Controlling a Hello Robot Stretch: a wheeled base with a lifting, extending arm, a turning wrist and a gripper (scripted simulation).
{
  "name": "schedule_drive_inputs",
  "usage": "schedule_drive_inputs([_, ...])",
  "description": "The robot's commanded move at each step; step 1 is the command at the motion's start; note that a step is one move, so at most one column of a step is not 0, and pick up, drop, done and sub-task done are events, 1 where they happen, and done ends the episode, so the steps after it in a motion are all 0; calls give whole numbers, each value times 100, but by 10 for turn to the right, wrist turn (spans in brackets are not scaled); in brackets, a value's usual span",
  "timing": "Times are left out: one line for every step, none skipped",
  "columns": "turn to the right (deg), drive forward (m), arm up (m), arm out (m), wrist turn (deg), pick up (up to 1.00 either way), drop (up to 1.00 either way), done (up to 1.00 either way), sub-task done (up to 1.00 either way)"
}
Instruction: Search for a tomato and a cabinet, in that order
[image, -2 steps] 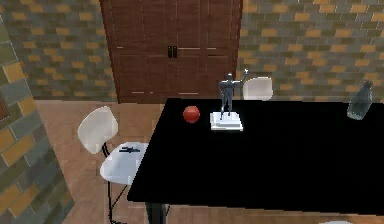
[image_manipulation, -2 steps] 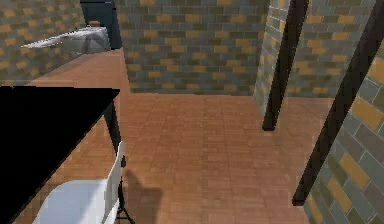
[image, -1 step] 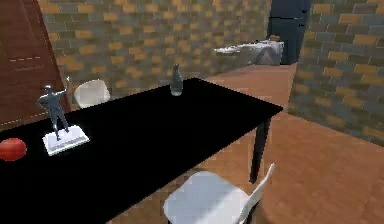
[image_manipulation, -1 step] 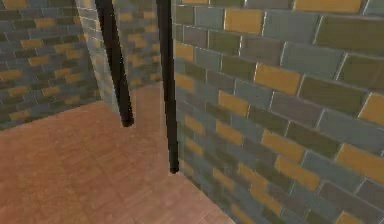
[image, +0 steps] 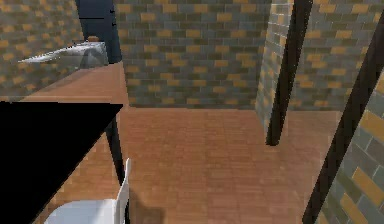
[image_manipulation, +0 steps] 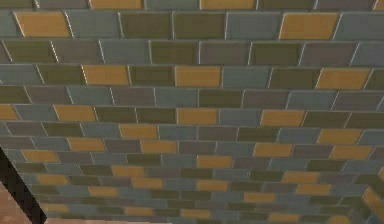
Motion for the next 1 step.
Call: schedule_drive_inputs([90, 0, 0, 0, 0, 0, 0, 0, 0])
